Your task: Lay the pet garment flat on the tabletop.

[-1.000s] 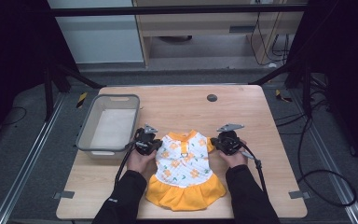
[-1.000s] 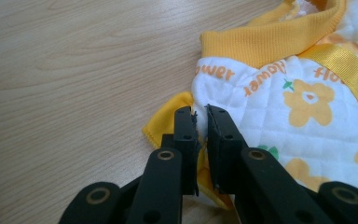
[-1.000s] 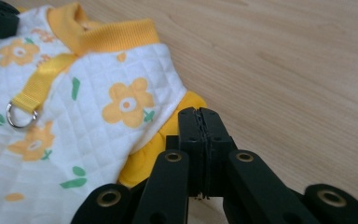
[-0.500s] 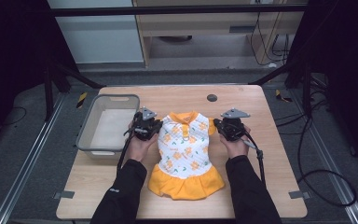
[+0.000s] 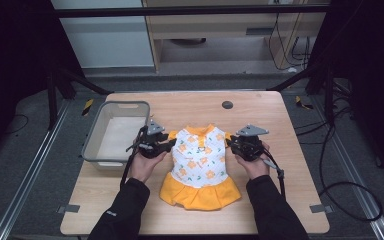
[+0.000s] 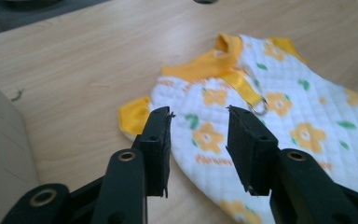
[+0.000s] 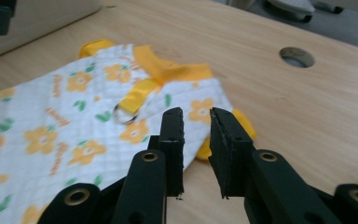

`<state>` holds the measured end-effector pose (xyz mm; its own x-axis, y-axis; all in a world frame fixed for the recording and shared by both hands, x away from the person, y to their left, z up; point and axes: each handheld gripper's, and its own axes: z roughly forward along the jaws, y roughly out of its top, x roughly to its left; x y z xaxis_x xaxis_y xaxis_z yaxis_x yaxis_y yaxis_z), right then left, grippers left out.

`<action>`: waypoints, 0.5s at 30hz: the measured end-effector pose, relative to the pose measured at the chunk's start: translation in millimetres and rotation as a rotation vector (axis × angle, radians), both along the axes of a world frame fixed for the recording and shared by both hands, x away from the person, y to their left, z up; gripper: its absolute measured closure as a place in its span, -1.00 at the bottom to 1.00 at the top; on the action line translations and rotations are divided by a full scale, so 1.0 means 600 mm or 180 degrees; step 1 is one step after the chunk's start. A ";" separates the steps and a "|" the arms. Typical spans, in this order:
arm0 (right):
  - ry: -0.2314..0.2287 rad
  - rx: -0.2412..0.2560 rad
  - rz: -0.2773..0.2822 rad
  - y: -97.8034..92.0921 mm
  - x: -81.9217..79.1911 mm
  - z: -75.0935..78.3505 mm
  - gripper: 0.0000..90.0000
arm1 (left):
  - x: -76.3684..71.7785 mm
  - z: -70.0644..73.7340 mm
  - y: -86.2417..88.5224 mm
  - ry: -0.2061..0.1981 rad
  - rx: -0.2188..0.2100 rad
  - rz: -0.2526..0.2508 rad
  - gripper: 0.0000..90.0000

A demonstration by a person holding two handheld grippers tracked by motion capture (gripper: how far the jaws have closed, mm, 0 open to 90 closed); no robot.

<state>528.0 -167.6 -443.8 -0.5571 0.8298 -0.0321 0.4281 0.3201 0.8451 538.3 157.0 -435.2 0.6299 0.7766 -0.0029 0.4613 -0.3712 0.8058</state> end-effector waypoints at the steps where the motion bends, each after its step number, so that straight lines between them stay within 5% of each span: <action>1: 0.0028 0.0021 0.0038 0.000 -0.008 -0.001 0.70 | -0.008 -0.003 -0.001 0.0026 -0.0012 -0.0040 0.39; 7: 0.0151 0.0022 0.0232 0.006 -0.044 -0.018 0.84 | -0.047 -0.029 -0.008 0.0140 0.0076 -0.0278 0.55; 15: 0.0281 0.0007 0.0400 0.019 -0.059 -0.051 0.93 | -0.060 -0.073 -0.016 0.0319 0.0206 -0.0389 0.60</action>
